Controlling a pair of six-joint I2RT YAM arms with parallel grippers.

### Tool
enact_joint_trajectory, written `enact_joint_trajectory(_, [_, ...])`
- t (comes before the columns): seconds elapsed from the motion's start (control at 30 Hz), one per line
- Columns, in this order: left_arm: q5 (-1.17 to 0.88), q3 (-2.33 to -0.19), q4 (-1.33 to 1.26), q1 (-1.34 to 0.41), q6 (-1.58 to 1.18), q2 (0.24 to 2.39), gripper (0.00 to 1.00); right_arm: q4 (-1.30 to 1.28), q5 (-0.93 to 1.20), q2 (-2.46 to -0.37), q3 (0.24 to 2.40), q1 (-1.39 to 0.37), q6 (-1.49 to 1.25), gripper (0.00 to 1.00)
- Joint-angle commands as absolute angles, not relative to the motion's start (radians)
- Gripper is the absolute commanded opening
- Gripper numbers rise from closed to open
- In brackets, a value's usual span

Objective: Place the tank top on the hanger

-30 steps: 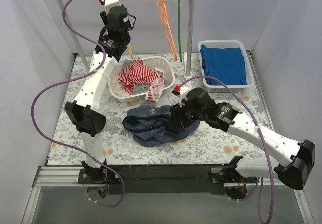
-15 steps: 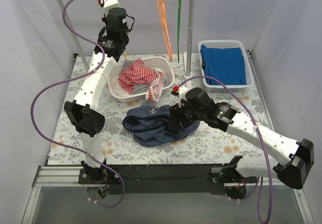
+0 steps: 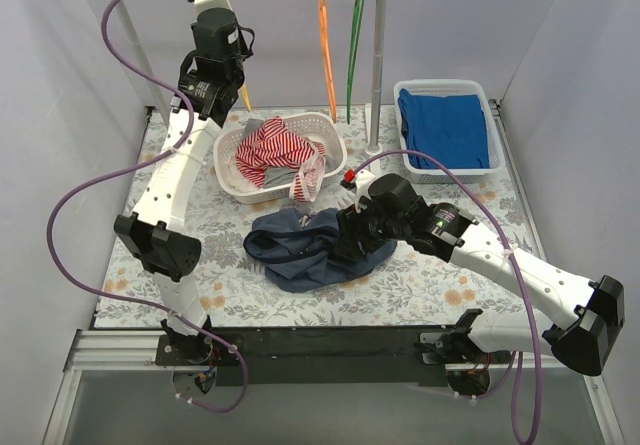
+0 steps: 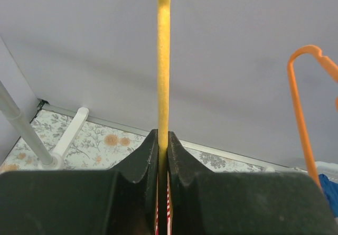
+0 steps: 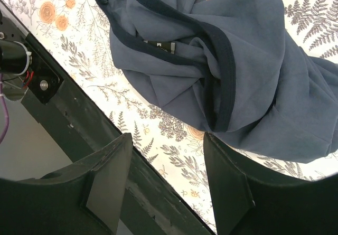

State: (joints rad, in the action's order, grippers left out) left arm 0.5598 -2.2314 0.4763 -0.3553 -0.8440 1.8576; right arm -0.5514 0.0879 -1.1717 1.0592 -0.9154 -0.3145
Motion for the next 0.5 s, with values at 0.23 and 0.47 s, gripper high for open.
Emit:
enact_joint_trajectory(0.23, [0.42, -2.076, 0.457, -0.348, -0.834, 1.605, 0.0, -0.506, 0.028, -1.14, 1.085, -0.908, -0.298, 0.64])
enact_joint_trajectory(0.47, [0.319, -1.896, 0.472, -0.348, -0.86, 1.439, 0.0, -0.502, -0.034, -1.106, 1.069, -0.904, -0.293, 0.65])
